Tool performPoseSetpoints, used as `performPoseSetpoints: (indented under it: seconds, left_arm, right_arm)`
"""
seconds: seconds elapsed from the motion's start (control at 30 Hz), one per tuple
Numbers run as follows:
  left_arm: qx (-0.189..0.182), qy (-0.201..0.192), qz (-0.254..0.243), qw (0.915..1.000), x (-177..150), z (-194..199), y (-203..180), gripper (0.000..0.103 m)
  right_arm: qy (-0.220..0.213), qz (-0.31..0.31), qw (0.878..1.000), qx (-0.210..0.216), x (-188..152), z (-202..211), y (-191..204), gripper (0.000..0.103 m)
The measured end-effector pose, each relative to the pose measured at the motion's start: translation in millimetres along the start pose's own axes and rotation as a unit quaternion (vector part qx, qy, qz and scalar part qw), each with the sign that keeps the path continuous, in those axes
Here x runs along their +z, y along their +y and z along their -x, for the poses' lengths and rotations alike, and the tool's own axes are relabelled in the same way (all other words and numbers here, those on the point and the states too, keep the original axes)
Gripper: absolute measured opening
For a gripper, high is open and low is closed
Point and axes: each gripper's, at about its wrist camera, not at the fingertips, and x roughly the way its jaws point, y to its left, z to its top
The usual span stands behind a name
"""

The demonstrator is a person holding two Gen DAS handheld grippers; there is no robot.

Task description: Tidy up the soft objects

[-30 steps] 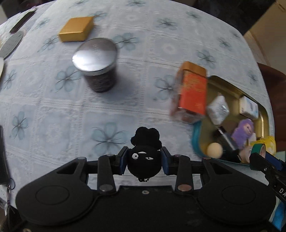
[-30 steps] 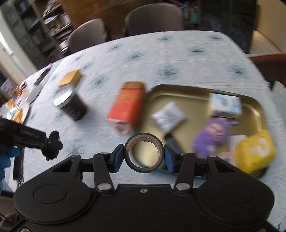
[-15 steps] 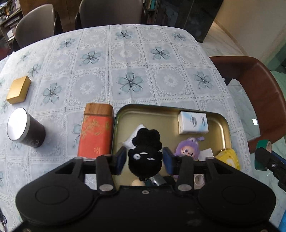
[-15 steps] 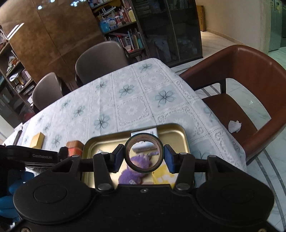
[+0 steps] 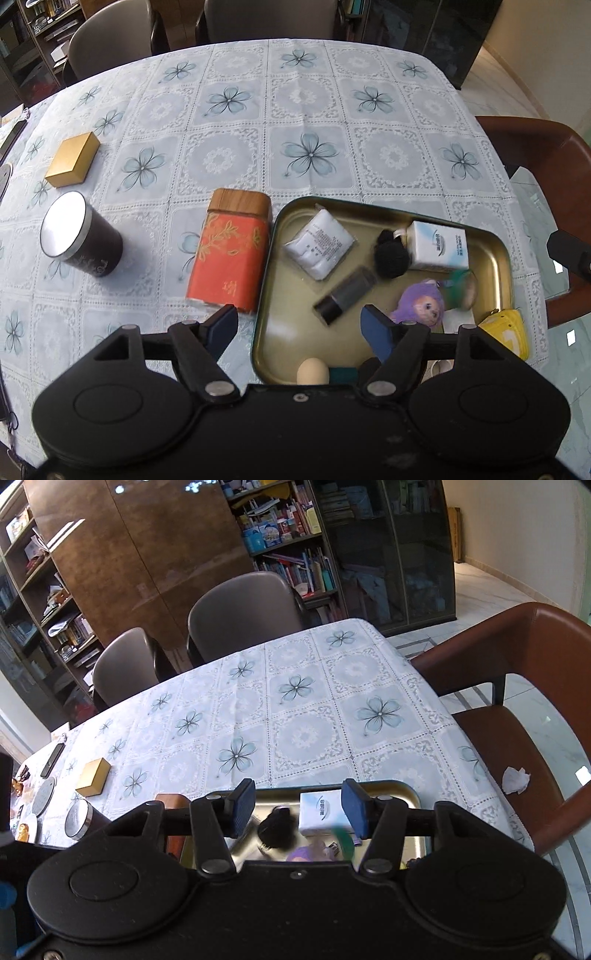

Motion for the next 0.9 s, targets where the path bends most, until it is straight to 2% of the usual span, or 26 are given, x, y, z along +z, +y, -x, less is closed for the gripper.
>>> performPoseSetpoints:
  seconds: [0.53, 0.9]
  left_arm:
    - [0.021, 0.013, -0.040, 0.9989, -34, -15, -14, 0.076]
    - [0.022, 0.013, -0.050, 0.9984, -58, -13, -16, 0.080]
  right_arm:
    - [0.085, -0.009, 0.995, -0.053, -45, -2, -6, 0.052]
    - [0.114, -0.015, 0.989, -0.094, -67, -2, -3, 0.052]
